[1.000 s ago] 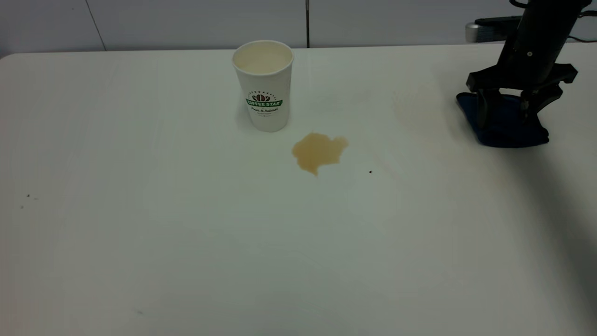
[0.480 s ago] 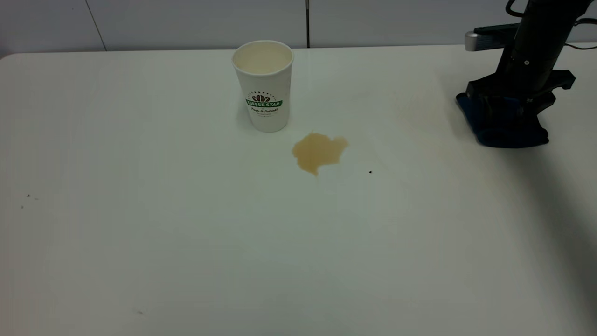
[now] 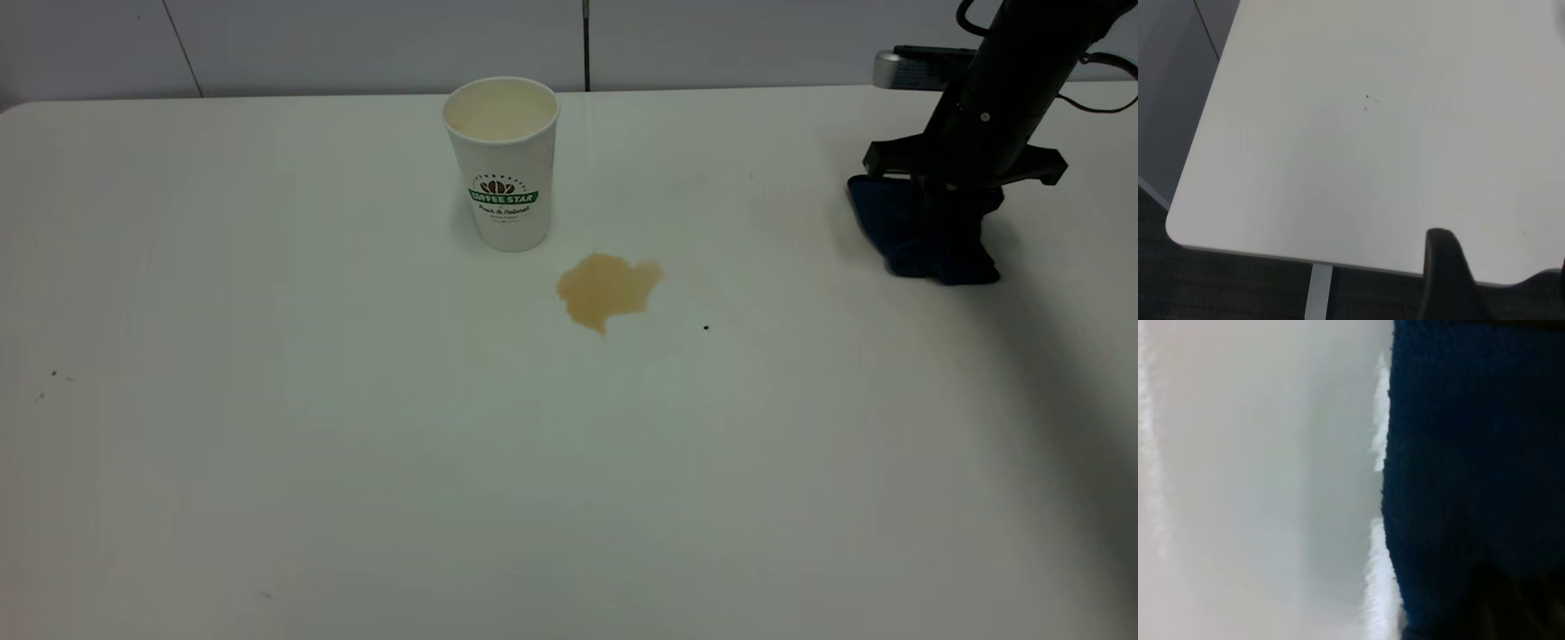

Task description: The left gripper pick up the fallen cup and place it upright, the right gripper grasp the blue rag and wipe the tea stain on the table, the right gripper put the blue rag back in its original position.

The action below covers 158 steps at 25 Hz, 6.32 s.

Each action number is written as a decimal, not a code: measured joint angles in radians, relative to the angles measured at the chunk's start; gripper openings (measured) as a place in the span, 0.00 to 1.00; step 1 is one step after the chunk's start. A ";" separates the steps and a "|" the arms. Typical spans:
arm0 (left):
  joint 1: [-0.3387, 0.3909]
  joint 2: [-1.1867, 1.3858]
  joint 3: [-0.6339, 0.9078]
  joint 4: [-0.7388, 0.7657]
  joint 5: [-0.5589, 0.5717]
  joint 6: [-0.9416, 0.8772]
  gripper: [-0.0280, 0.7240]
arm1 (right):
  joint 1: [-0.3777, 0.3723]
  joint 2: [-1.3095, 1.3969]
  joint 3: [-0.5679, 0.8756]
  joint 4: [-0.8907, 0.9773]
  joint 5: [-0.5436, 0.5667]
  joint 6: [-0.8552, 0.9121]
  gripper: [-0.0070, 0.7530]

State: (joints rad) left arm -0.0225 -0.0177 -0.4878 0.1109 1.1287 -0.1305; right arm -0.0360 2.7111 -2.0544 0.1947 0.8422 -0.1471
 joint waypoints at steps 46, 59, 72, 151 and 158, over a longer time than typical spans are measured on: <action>0.000 0.000 0.000 0.000 0.001 0.001 0.62 | 0.501 0.017 0.000 0.040 -0.222 -0.001 0.09; 0.000 0.000 0.000 0.000 0.001 0.001 0.62 | 0.300 0.017 -0.008 -0.105 -0.205 0.099 0.09; 0.000 0.000 0.000 0.000 0.001 0.001 0.62 | 0.011 0.026 -0.074 -0.250 -0.016 0.222 0.11; 0.000 0.000 0.000 0.000 0.002 0.000 0.62 | 0.217 -2.413 1.587 -0.208 0.264 0.181 0.71; 0.000 0.000 0.000 0.000 0.002 0.002 0.62 | 0.215 -2.420 1.587 -0.208 0.264 0.181 0.61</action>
State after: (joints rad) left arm -0.0225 -0.0177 -0.4878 0.1109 1.1304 -0.1283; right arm 0.1793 0.2907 -0.4678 -0.0131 1.1058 0.0341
